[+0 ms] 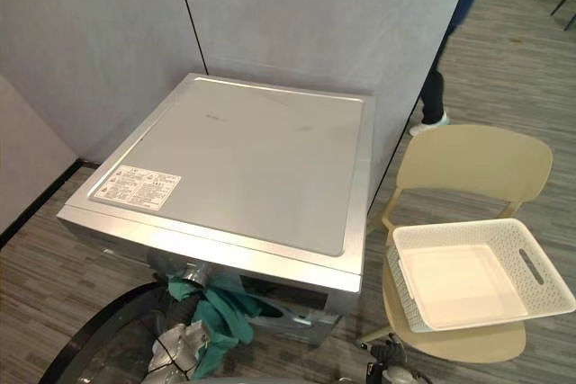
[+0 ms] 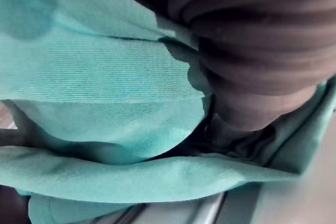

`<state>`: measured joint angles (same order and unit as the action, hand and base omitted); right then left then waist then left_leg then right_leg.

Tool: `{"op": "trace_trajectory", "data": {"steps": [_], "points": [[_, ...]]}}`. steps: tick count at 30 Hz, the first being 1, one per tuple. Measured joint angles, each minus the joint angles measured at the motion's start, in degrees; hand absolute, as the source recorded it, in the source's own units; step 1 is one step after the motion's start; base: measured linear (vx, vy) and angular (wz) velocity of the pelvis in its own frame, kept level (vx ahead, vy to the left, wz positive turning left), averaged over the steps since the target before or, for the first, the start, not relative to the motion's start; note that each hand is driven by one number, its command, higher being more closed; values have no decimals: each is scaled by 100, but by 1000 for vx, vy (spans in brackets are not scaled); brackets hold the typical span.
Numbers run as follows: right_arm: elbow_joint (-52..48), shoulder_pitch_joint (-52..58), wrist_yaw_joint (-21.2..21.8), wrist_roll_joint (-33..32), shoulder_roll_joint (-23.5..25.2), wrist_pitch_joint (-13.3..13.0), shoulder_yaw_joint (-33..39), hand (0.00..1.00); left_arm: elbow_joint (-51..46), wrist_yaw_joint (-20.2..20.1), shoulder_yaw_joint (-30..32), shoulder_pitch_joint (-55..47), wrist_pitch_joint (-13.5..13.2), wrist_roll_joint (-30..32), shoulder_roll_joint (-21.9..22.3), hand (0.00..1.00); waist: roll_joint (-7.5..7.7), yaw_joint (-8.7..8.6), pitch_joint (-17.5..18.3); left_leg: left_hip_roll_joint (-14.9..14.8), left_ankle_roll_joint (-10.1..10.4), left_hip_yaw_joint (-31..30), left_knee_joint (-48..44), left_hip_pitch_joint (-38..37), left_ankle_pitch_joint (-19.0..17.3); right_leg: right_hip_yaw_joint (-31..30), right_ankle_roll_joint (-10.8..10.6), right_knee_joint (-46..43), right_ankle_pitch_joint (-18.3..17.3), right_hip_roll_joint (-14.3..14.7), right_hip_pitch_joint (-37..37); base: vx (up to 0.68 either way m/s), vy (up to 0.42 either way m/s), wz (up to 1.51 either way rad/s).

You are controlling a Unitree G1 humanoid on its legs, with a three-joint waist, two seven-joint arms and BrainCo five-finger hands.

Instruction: Pick up the laundry basket with both hands and put the clothes into the washing machine.

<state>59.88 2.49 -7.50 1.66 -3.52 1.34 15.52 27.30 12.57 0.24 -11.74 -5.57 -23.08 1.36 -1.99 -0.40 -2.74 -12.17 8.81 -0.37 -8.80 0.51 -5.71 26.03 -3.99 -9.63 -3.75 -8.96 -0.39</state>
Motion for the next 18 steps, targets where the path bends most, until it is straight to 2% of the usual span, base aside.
{"op": "trace_trajectory", "data": {"steps": [3, 7, 10, 13, 14, 16, 18], "points": [[0, 10, 23, 1, 125, 39, -75, 0, 71, 0, 19, -1, 0, -53, -2, 100, 25, -23, -21, 74, -60, 399, 2, -234, -228, -394, -104, -45, 142, -86, -97, -127, 122, -55], [-2, -80, 39, 9, 142, 92, -364, 0, 302, 3, 31, 116, 0, -134, -104, 100, 145, -44, -37, 242, -339, 886, -473, 94, -552, -855, -149, 275, 575, -215, -331, -214, 118, -63], [3, -42, 44, 0, 144, 145, -458, 0, 330, 4, 133, 97, 1, -235, -108, 100, 176, -12, -59, 257, -312, 965, -507, 78, -618, -656, -117, 790, 624, -196, -96, -150, 82, -21], [6, 26, 98, 11, 187, 144, -511, 0, 330, 23, 269, 75, -2, -350, -115, 100, 276, 1, -26, 322, -301, 883, -433, 63, -612, -554, -165, 1158, 833, -151, 69, -3, 7, 6], [7, 69, 134, 33, 204, 145, -523, 0, 368, 22, 263, 41, -4, -401, -113, 100, 331, 63, 11, 322, -271, 829, -334, 44, -594, -528, -134, 1323, 905, -97, 133, 64, -40, 5], [6, 118, 141, 74, 203, 145, -518, 0, 463, 23, 261, 30, -2, -452, -101, 100, 378, 159, 42, 297, -216, 794, -281, 15, -557, -504, -169, 1376, 988, -40, 163, 95, -37, 4], [3, 120, 138, 76, 199, 139, -518, 0, 603, 22, 252, 0, 3, -495, -96, 100, 360, 142, 58, 262, -152, 720, -196, -79, -518, -422, -140, 1372, 1061, 2, 257, 129, -25, 14]]}}
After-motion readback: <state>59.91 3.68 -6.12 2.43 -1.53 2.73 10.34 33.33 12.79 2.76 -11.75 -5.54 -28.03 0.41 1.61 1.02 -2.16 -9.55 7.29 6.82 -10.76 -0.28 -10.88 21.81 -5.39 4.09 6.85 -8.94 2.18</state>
